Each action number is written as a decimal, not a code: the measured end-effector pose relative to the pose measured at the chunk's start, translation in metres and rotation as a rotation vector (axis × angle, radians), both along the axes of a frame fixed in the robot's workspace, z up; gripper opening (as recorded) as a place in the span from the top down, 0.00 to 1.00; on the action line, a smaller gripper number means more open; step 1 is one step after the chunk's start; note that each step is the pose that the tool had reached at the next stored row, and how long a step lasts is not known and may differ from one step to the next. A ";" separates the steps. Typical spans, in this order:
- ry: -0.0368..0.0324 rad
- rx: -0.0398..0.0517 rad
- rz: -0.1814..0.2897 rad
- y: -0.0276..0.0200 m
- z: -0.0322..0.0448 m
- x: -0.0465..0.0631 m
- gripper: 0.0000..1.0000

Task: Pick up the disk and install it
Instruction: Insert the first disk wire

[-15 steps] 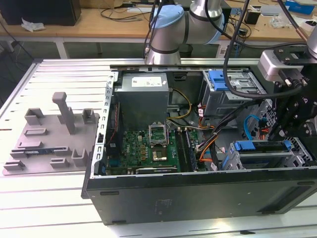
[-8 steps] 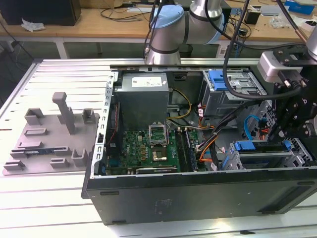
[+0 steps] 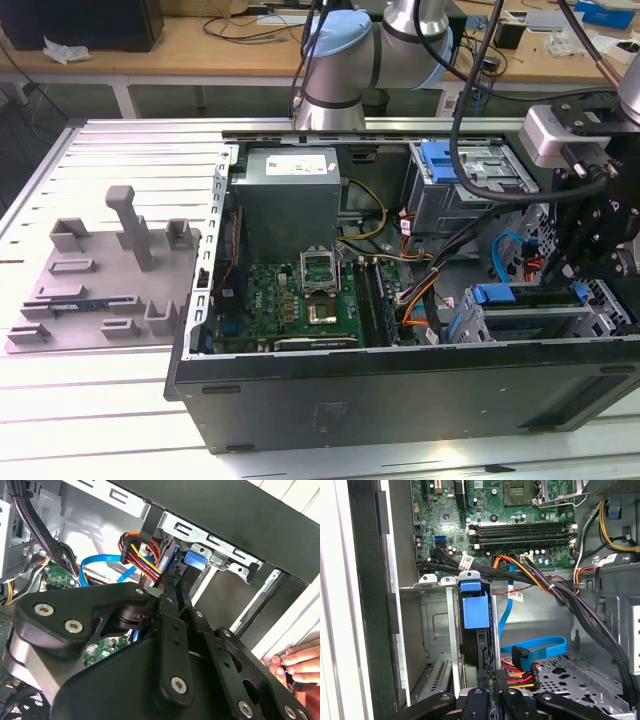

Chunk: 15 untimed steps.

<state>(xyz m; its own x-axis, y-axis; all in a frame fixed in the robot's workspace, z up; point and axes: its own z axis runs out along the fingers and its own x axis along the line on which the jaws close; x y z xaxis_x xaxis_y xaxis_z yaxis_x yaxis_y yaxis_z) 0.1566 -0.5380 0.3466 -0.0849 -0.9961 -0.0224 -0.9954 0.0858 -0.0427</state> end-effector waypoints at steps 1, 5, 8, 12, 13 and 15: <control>0.0000 0.0001 0.000 0.0000 -0.0002 0.000 0.83; 0.0000 0.0001 0.000 0.0000 -0.0016 0.000 0.83; 0.0000 0.0001 0.000 0.0000 -0.0021 0.000 0.83; 0.0000 0.0001 0.000 0.0000 -0.0029 0.001 0.83; 0.0000 0.0000 0.000 0.0000 -0.0032 0.001 0.83; 0.0000 0.0000 0.000 0.0000 -0.0035 0.001 0.83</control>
